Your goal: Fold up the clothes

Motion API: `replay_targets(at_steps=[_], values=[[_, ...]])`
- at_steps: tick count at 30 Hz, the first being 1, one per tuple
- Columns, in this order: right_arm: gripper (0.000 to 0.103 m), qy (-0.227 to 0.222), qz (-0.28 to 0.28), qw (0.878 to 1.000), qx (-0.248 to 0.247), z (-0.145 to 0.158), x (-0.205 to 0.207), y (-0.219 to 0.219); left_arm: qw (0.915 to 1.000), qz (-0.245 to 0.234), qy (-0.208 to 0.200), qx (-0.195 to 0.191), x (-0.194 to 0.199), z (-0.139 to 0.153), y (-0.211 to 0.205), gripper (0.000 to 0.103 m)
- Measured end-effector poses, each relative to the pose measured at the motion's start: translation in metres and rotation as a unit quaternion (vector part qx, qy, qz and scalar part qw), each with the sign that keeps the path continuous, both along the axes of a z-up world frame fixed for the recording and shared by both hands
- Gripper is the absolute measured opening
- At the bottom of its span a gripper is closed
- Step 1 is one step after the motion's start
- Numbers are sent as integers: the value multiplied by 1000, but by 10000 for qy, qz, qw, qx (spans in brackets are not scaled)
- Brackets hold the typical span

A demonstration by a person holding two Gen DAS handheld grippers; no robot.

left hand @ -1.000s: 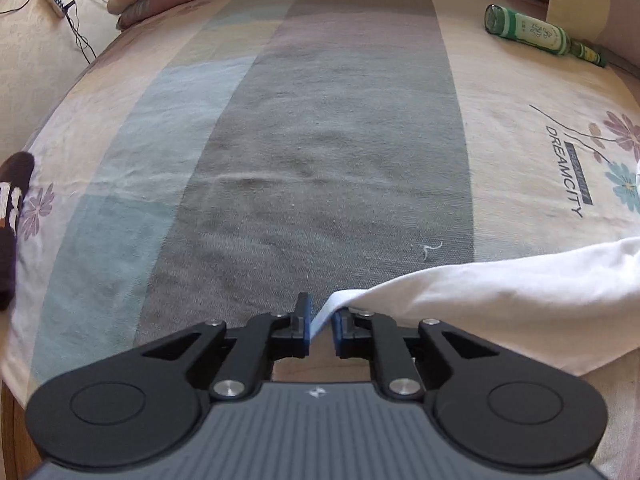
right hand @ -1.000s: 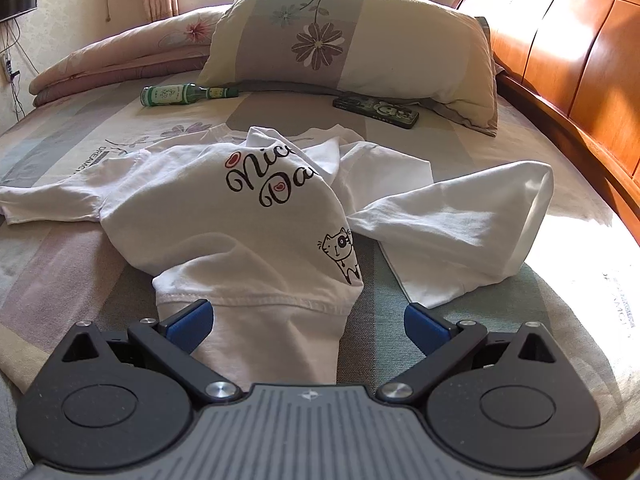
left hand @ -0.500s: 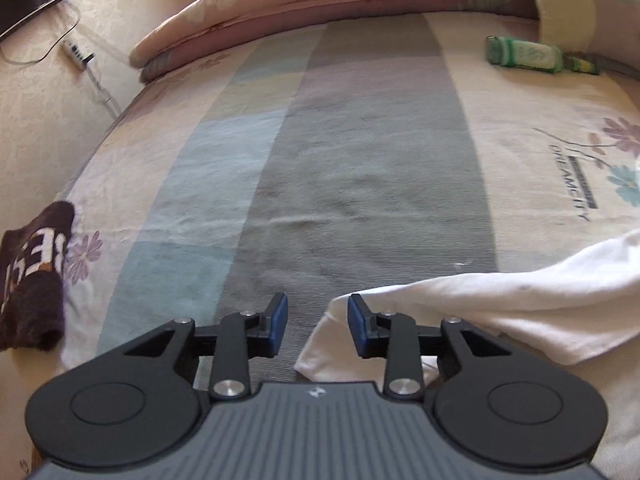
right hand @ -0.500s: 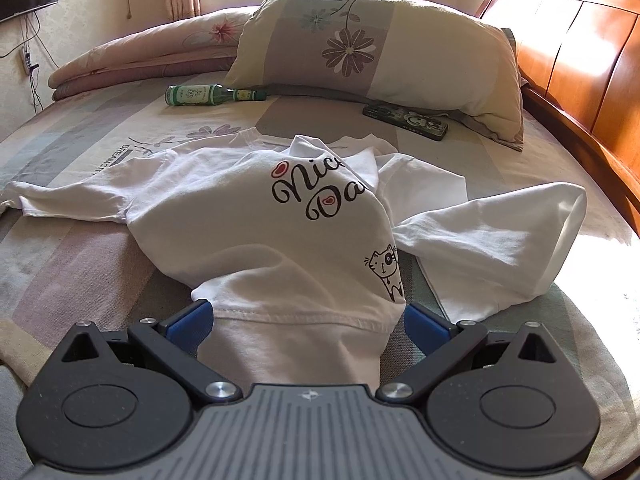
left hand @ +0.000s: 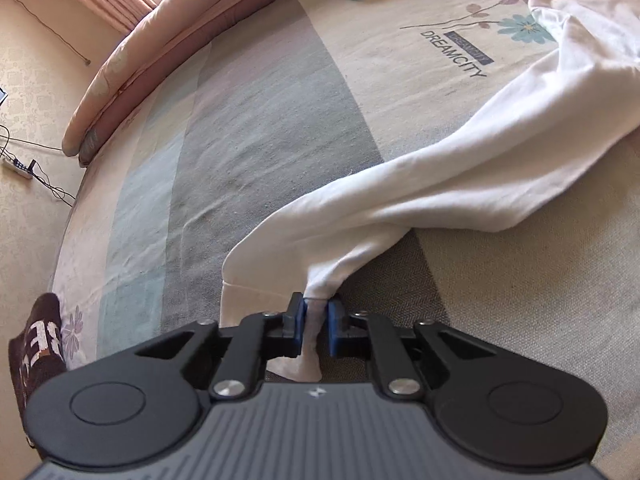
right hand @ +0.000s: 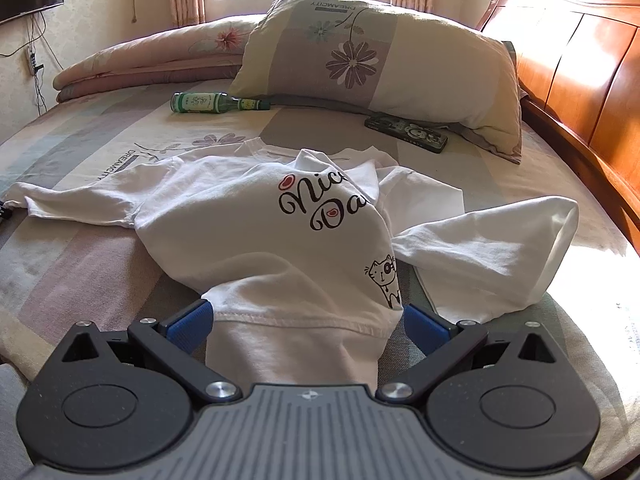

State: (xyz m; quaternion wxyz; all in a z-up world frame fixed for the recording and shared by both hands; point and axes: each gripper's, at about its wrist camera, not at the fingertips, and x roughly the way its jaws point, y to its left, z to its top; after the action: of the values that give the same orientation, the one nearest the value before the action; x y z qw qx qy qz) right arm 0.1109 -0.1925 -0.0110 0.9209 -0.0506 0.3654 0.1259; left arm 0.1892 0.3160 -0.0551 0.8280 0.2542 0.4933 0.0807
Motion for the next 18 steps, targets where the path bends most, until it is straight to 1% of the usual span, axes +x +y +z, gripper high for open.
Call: replay_targets(at_steps=[2,5,6,7,10,12,14,18], values=[[103,12,-36,10000,13,-1,1,-2,9999,83,66,36,-5,2,7,10],[103,21,-38,10000,77,-1,4,-4,9997,239,90,-12,-18,8,19,10],[103,21,-27,9999,97,-1,5,-4,9996,242,91,-74,-23,12,21,11],[103,8,3,9999,103,-1,6,-3,9995,256,73,-175,-27,16,23,14],[103,-60,101,9999,110,3,9,1,9978,299,-113,-586,-34,34,22,15],[103,-114,158,9997,150,7,11,4,9951,113,-286,-935,-35,47,13,16],[103,-172,227,9993,254,12,12,7,9917,-74,-443,-1205,-28,59,-1,16],[103,-266,434,9978,427,21,14,13,9839,-486,-664,-1587,4,70,-38,17]])
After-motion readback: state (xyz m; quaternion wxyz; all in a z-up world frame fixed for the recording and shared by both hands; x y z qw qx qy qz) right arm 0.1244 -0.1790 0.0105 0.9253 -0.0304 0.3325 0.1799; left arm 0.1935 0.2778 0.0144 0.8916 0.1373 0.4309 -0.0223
